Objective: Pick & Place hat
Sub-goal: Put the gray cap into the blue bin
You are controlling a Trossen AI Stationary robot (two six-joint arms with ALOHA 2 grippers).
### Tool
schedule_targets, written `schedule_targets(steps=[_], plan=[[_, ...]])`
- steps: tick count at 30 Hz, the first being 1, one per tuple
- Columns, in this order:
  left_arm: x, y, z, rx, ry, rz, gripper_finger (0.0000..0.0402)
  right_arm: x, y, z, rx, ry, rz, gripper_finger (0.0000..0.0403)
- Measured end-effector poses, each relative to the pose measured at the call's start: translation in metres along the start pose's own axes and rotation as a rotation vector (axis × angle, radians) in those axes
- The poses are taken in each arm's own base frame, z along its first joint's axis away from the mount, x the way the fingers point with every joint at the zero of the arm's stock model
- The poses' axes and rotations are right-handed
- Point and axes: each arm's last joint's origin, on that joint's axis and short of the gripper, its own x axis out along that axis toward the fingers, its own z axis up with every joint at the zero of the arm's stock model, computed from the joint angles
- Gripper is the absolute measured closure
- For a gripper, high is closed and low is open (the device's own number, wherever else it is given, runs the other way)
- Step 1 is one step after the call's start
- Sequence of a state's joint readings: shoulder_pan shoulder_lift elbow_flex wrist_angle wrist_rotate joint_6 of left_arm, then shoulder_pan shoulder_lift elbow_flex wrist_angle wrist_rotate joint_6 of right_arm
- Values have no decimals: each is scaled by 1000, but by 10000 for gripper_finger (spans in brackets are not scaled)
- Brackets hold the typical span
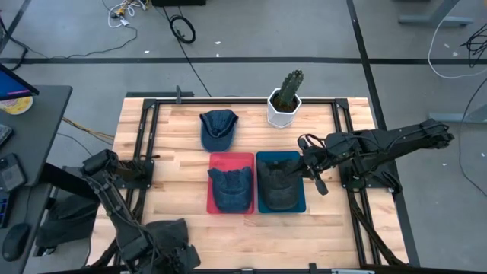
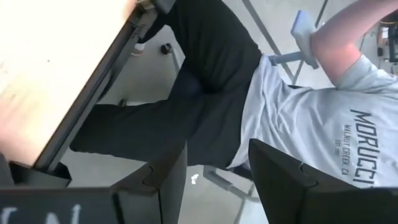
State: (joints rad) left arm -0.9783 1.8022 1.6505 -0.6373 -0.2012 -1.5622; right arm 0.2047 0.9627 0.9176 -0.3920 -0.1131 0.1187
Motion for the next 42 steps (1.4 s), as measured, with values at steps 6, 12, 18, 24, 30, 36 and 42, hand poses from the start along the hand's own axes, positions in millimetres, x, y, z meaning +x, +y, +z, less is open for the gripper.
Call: schedule_targets(steps=[6, 12, 18, 24, 30, 36, 42], plan=[[13, -11, 0, 8, -11, -125, 225, 0, 0, 0, -5, 1, 0, 382], [35, -20, 2, 77, -15, -238, 225, 0, 0, 0, -5, -2, 0, 382], [41, -1, -1, 62, 48, -55, 225, 0, 0, 0, -5, -2, 0, 382], [36, 32, -8, -96, 84, 298, 225, 0, 0, 0, -5, -2, 0, 382], [20, 57, -24, -181, 88, 593, 225, 0, 0, 0, -5, -2, 0, 382], [8, 67, -46, -245, 37, 703, 225, 0, 0, 0, -2, -2, 0, 382], [6, 77, -57, -302, -16, 749, 225, 0, 0, 0, 4, -5, 0, 382]])
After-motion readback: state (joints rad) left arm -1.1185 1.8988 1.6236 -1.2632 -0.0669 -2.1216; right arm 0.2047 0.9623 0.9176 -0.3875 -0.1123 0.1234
